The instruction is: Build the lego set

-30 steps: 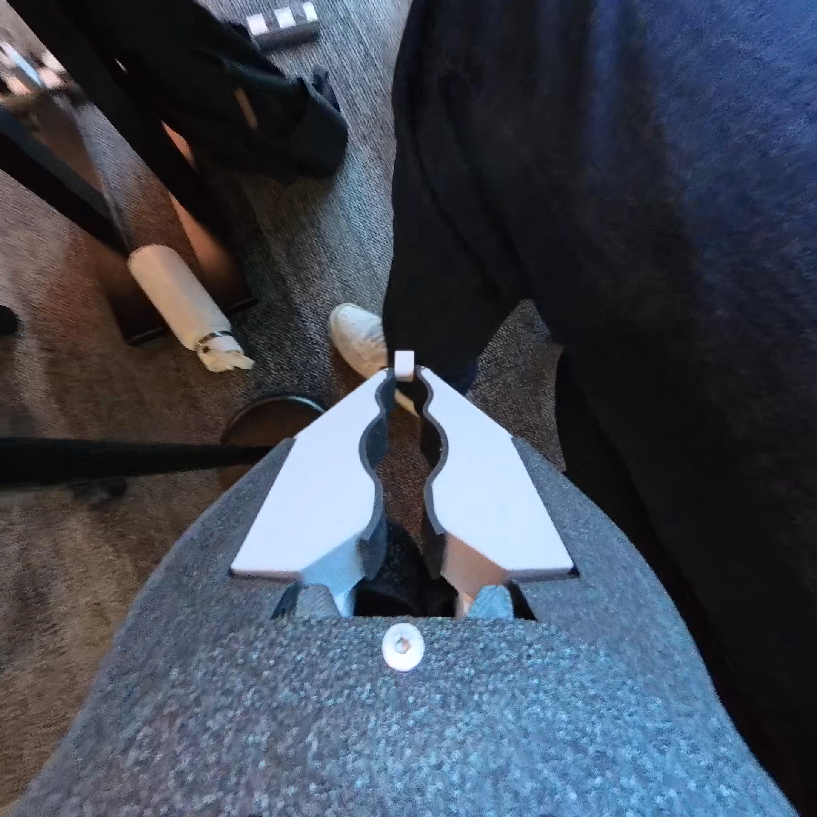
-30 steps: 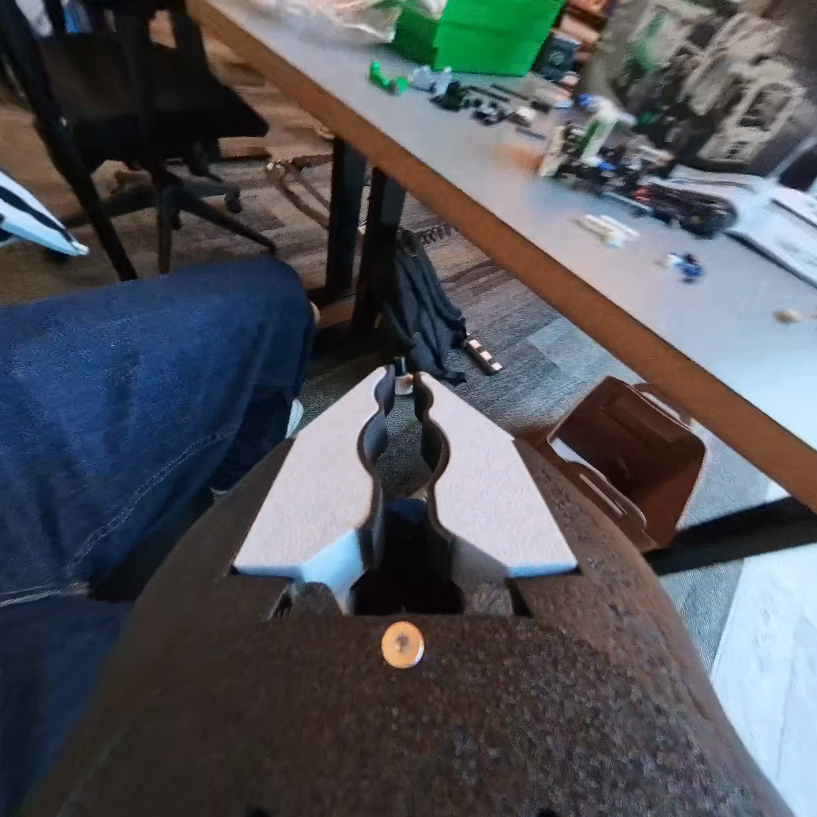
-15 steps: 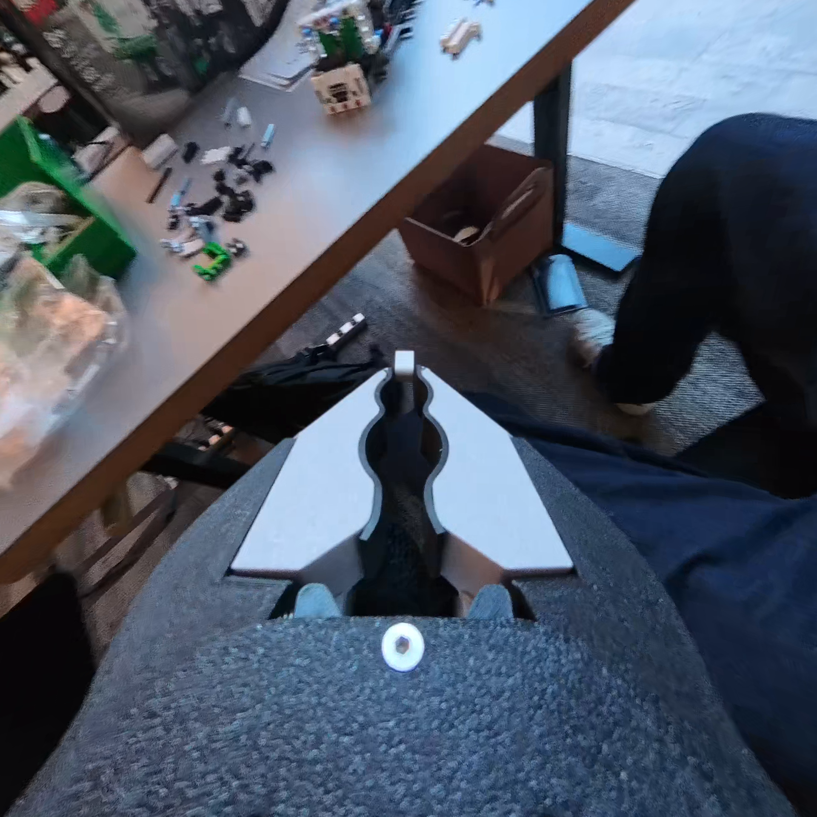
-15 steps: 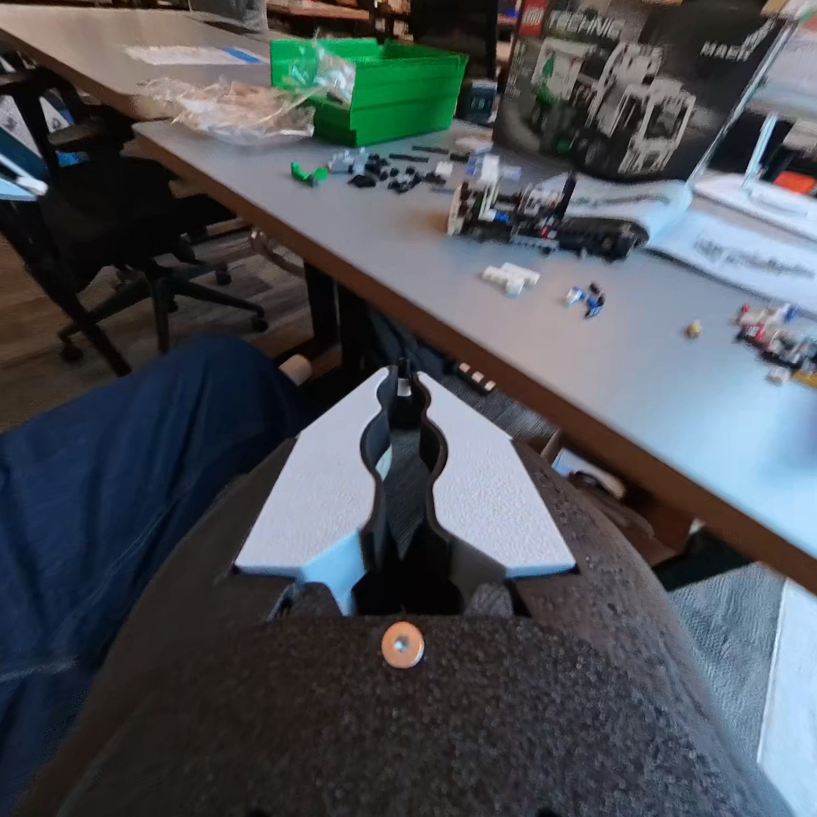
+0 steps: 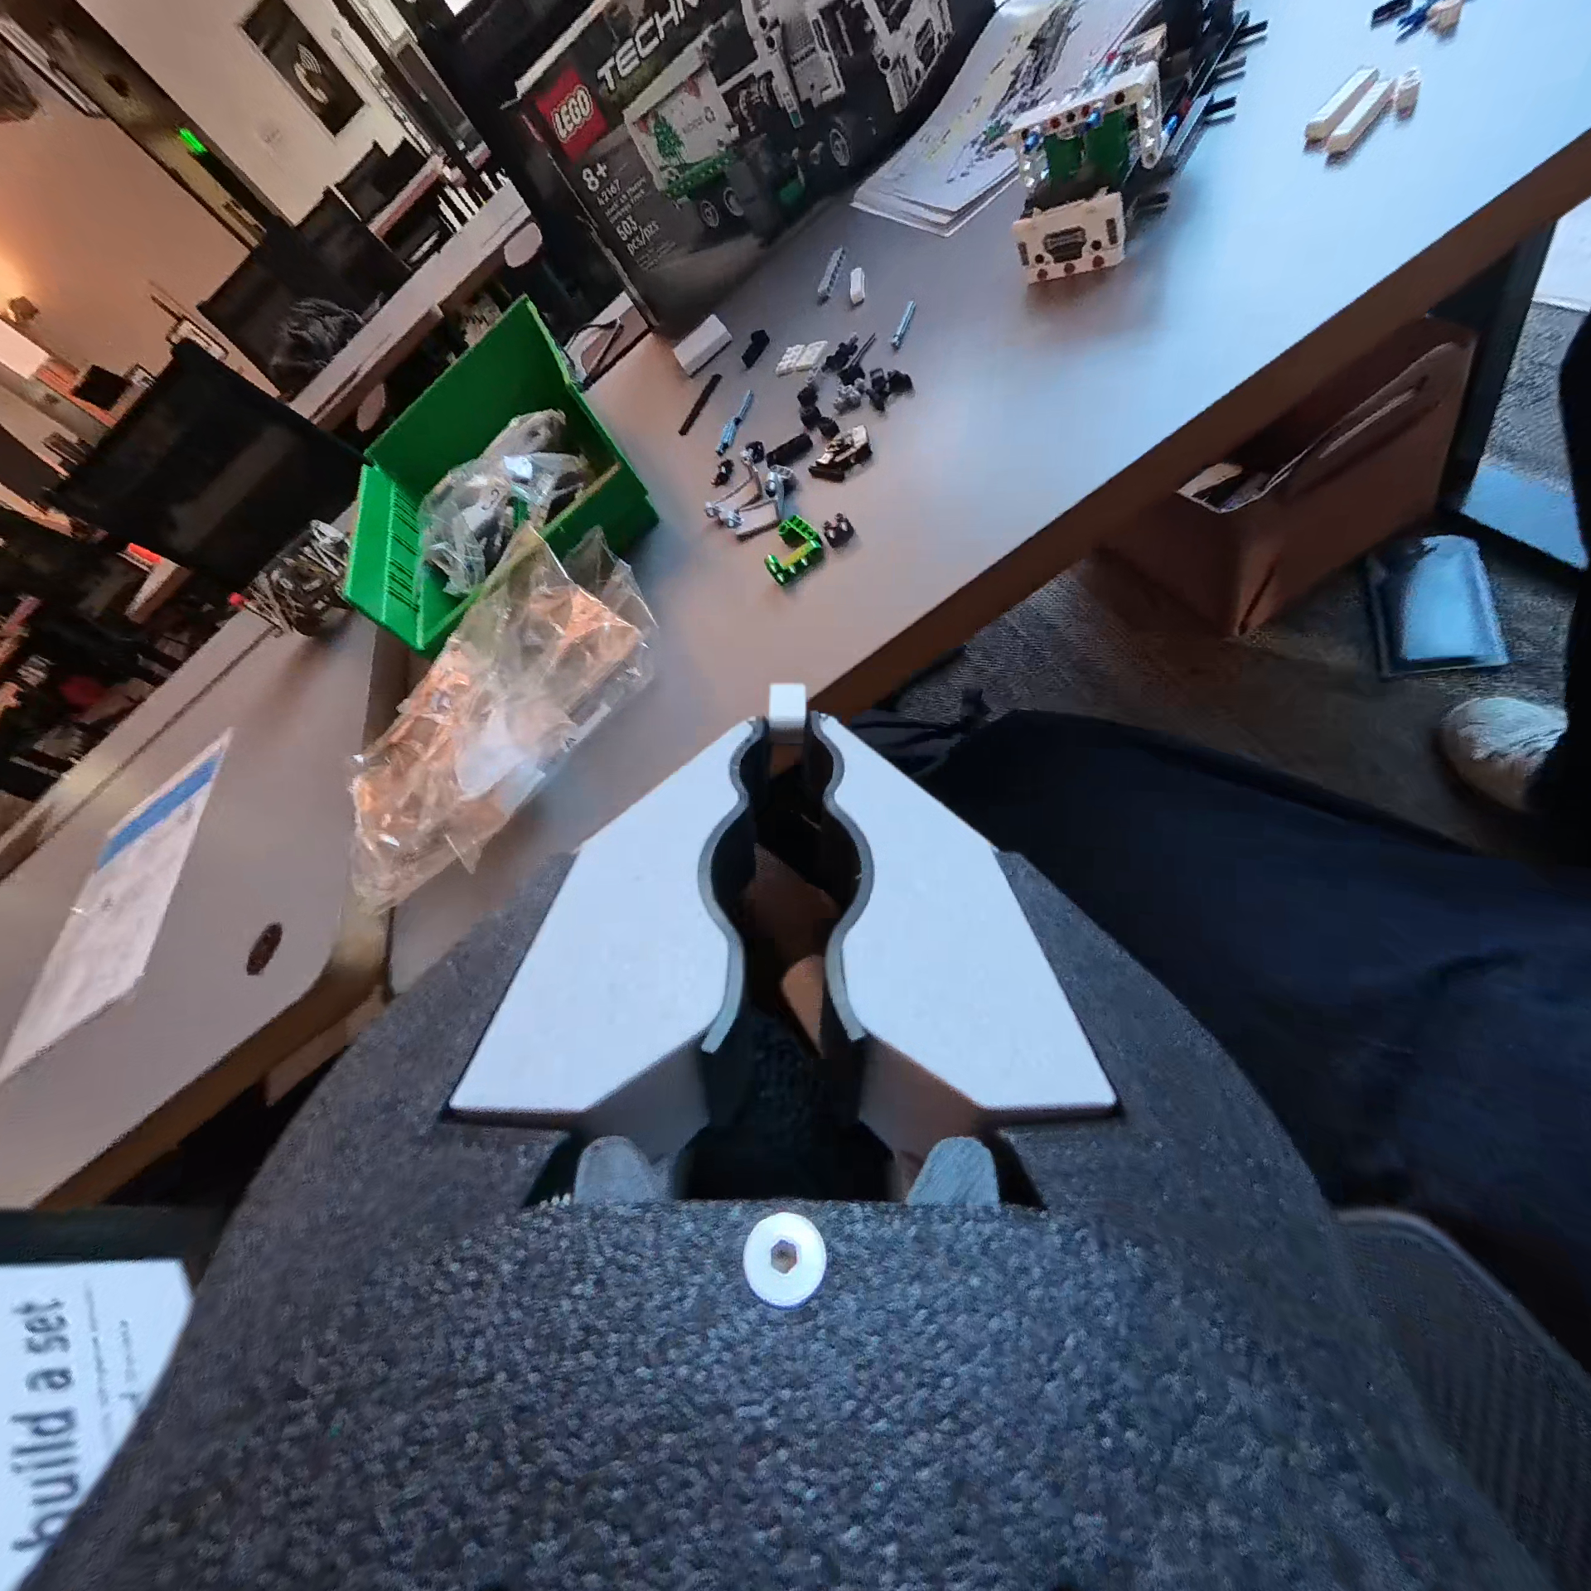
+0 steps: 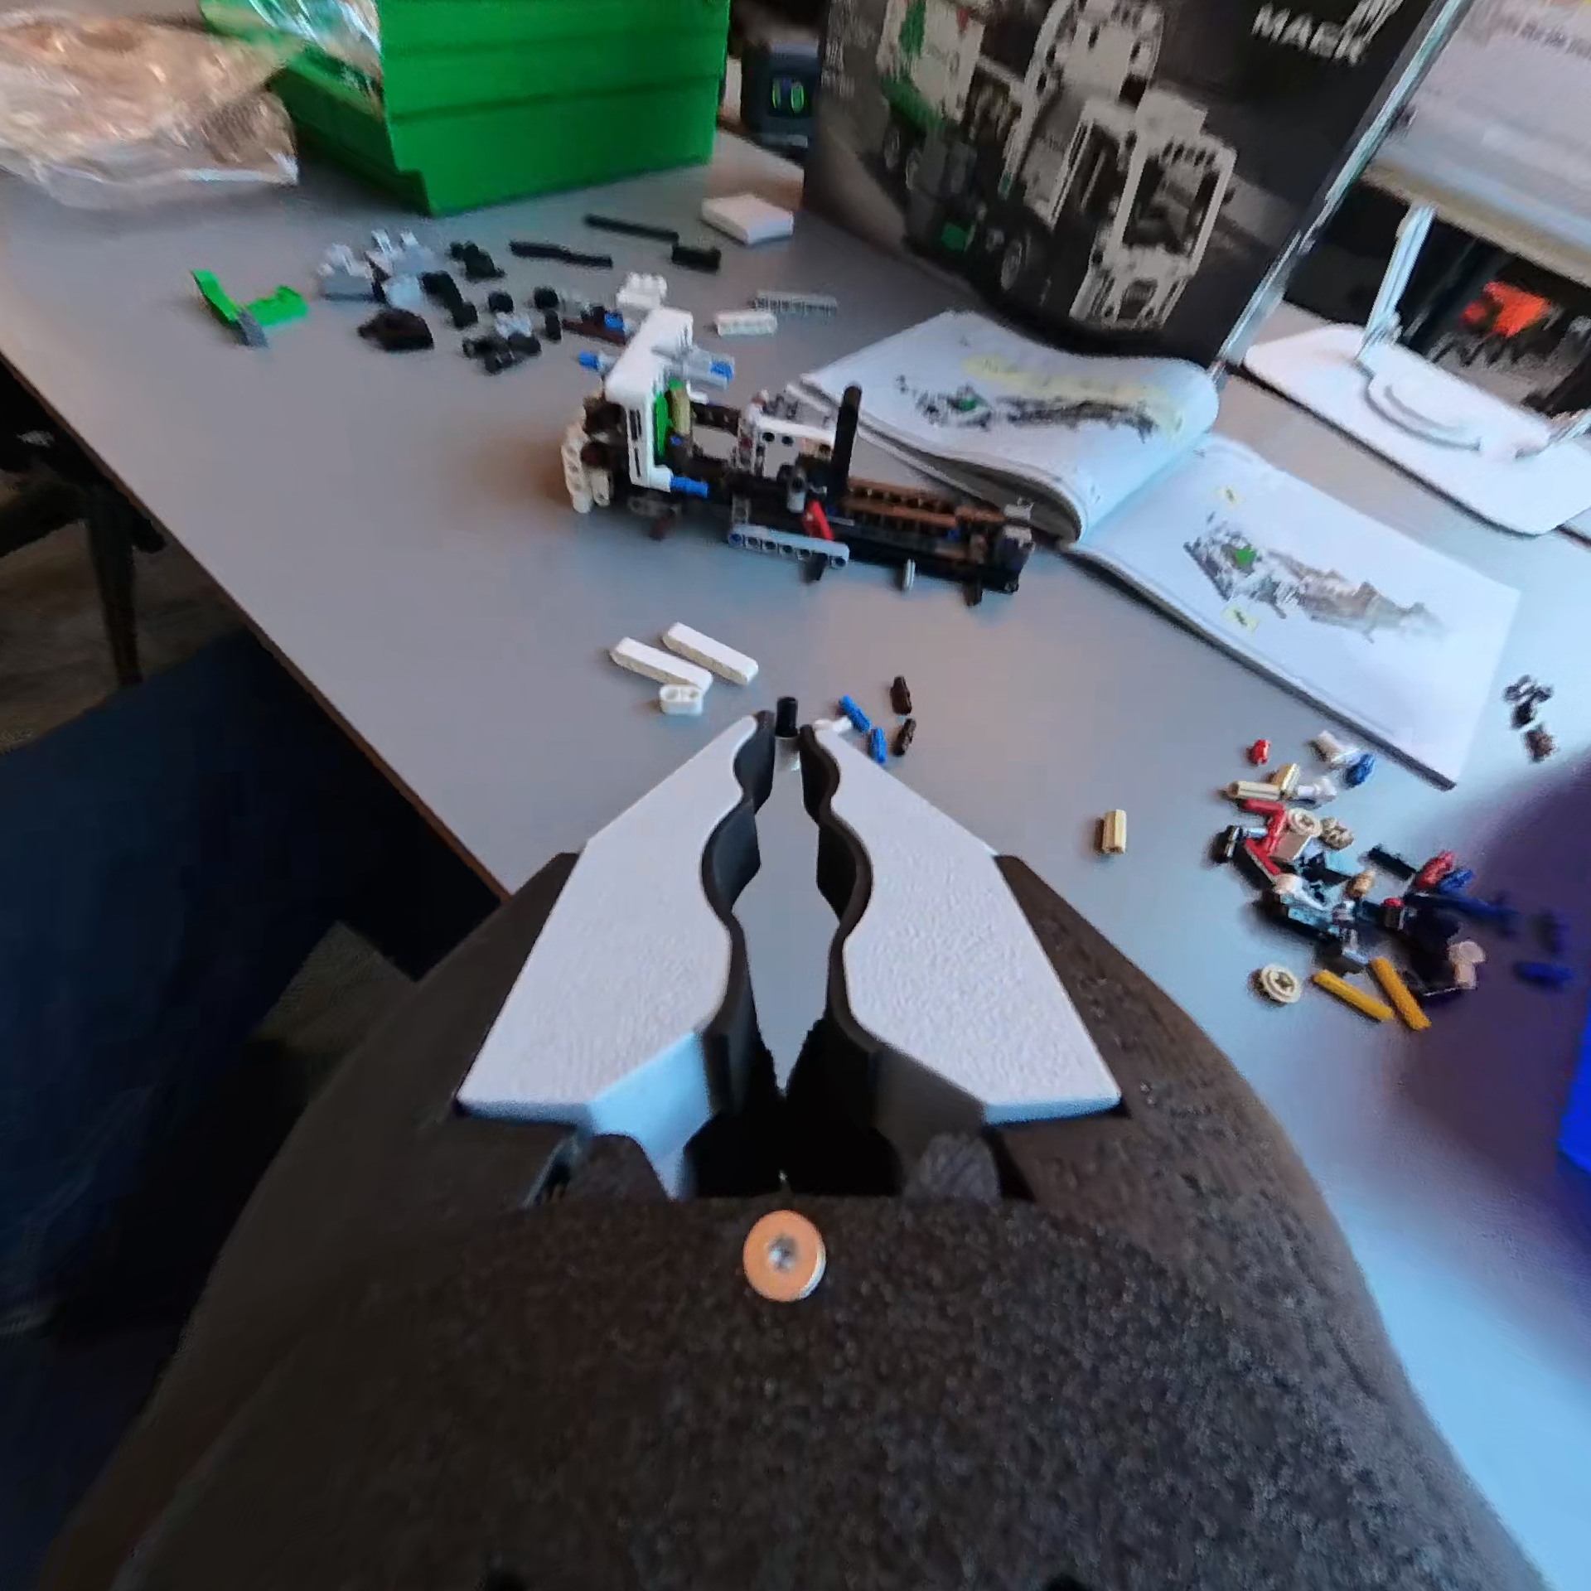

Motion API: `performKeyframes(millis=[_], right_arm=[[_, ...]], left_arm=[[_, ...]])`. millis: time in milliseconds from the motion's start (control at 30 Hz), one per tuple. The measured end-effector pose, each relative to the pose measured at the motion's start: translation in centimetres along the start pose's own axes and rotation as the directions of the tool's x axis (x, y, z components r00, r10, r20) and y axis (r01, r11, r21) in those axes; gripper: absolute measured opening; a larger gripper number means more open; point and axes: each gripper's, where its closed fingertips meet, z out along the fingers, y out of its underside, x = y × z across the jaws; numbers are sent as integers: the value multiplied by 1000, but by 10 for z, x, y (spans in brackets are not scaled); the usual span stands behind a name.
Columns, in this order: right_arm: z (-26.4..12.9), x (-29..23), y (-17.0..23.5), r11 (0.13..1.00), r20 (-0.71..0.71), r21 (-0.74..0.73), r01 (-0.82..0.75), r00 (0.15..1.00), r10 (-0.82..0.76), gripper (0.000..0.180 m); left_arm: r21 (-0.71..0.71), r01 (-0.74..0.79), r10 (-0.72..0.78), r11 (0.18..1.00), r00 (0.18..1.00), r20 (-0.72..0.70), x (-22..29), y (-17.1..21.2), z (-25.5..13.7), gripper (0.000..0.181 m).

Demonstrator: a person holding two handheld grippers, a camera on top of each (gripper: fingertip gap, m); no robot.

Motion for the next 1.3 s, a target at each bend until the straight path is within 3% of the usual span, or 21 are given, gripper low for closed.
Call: performKeyframes(millis=[100,233,367,467,600,733,933,1133,1300], right_arm=[[14,0,15,993,36,-121,-7,999,11,4],[25,0,26,970,143,-232,-70,984,105,4],[24,13,37,939,210,-334,-78,965,154,4],[25,20,53,915,234,-402,8,968,94,4],[31,24,69,895,272,-445,10,954,125,5],[32,25,69,912,322,-411,4,936,141,5],[20,22,66,931,415,-362,40,902,122,23],[8,38,42,977,237,-164,-139,956,175,29],[16,28,29,972,150,-46,-229,961,234,28]], left_arm=[[29,-5,6,1000,999,-38,-6,-9,8,3],[144,114,-77,983,968,-240,24,-34,24,3],[183,73,-6,980,938,-346,60,-45,61,3],[178,73,20,981,882,-471,95,-60,89,3],[164,17,85,986,798,-597,139,-85,132,4],[196,-44,169,980,707,-687,178,-127,179,5],[300,-44,279,953,516,-810,227,-203,232,5],[377,-30,351,926,438,-827,244,-244,252,5],[430,61,382,901,361,-851,280,-246,242,5]])
